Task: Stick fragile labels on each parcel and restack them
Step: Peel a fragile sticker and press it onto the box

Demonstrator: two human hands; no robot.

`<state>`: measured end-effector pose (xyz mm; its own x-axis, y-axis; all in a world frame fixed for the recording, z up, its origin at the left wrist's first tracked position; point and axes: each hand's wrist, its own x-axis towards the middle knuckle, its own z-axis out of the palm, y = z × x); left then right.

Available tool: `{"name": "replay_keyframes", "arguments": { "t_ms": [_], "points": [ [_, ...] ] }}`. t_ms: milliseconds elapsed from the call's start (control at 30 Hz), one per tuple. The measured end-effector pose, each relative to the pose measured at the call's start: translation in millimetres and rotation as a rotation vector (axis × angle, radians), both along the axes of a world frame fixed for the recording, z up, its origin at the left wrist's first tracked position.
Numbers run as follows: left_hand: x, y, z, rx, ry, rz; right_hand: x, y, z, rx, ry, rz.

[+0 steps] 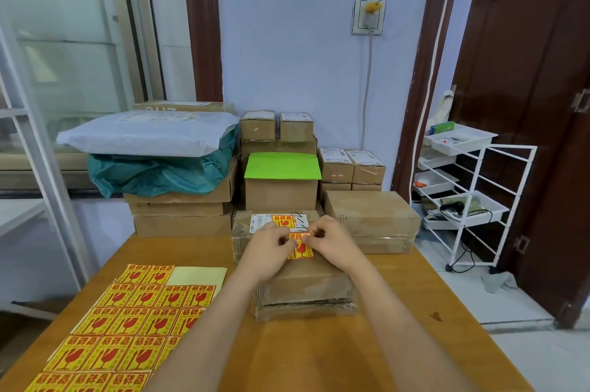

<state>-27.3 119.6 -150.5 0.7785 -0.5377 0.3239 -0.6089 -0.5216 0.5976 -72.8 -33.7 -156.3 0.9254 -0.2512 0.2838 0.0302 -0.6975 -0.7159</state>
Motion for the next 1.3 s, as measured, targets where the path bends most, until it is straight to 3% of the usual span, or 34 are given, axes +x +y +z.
{"name": "replay_keyframes", "arguments": {
  "t_ms": [667,1067,1300],
  "points": [
    [1.0,-5.1,-6.2,0.03,-0.056,0.078,-0.4,1.7,-0.1,-0.101,0.001,-0.025],
    [3.7,-9.0,-8.7,0.178,-0.128,0.221,1.2,3.3,-2.9,-0.182,-0.006,-0.058],
    [4.3,-8.8,-9.0,0.133,-0.117,0.225,2.3,2.2,-3.2,-0.198,-0.006,-0.064]
  ]
}}
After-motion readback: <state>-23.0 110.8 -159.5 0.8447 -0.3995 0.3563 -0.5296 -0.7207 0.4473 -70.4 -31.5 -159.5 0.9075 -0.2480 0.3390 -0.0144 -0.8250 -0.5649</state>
